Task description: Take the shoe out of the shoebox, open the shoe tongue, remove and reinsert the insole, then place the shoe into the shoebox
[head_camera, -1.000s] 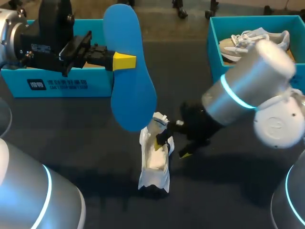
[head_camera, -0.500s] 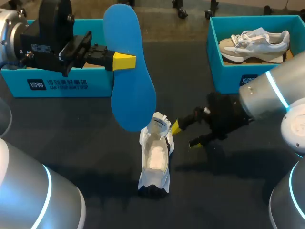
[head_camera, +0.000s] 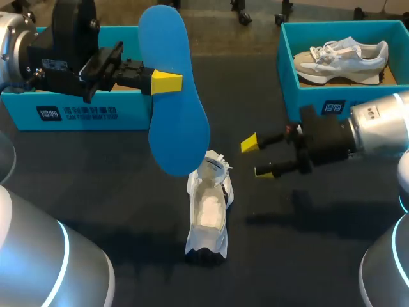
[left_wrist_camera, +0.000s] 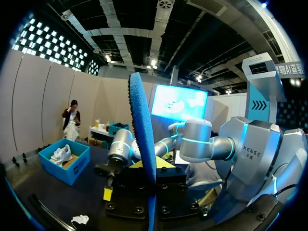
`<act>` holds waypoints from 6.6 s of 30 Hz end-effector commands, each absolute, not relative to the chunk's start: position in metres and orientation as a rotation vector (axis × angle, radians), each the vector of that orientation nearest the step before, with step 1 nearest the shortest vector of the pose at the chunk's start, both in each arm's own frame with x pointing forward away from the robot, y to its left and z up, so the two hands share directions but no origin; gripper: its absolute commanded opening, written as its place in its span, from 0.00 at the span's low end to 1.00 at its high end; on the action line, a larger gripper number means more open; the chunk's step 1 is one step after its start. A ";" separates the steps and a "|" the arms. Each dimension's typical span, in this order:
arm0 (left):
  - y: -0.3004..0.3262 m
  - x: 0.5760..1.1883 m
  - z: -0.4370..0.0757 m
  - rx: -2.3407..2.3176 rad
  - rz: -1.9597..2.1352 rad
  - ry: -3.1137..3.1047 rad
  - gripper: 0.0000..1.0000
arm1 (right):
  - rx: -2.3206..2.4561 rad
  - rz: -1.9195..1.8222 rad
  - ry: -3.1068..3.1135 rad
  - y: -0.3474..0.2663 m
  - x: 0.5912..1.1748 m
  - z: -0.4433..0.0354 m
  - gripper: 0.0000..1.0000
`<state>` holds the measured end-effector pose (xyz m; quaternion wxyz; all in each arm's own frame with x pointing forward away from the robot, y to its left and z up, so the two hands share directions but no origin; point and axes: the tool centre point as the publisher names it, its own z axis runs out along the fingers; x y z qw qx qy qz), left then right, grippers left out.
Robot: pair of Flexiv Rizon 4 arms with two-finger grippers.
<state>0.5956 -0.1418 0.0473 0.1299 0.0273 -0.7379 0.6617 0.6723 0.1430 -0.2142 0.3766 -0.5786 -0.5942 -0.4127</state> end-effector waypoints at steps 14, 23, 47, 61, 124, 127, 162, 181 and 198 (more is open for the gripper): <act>-0.144 0.599 0.048 0.073 1.918 -2.144 0.00 | -1.434 -1.146 -1.428 0.162 0.703 -0.190 1.00; -0.137 0.626 0.038 -0.366 2.133 -2.316 0.00 | -1.427 -1.165 -1.403 0.166 0.712 -0.185 1.00; -0.126 0.643 0.007 -1.686 2.405 -2.412 0.00 | -1.427 -1.165 -1.403 0.166 0.712 -0.185 1.00; -0.128 0.640 -0.008 -2.205 2.342 -2.469 0.00 | -1.427 -1.165 -1.403 0.166 0.712 -0.185 1.00; -0.167 0.696 -0.185 -2.929 2.111 -2.467 0.00 | -1.417 -1.192 -1.406 0.177 0.720 -0.180 1.00; -0.169 0.694 -0.188 -2.949 2.095 -2.458 0.00 | -1.406 -1.186 -1.406 0.182 0.723 -0.181 1.00; -0.183 0.692 -0.201 -3.033 1.978 -2.507 0.00 | -1.420 -1.175 -1.328 0.219 0.732 -0.190 0.96; -0.186 0.696 -0.204 -3.029 1.965 -2.537 0.00 | -1.417 -1.191 -1.276 0.229 0.732 -0.190 0.44; -0.186 0.697 -0.205 -3.032 1.966 -2.542 0.00 | -1.403 -1.205 -1.250 0.229 0.734 -0.193 0.29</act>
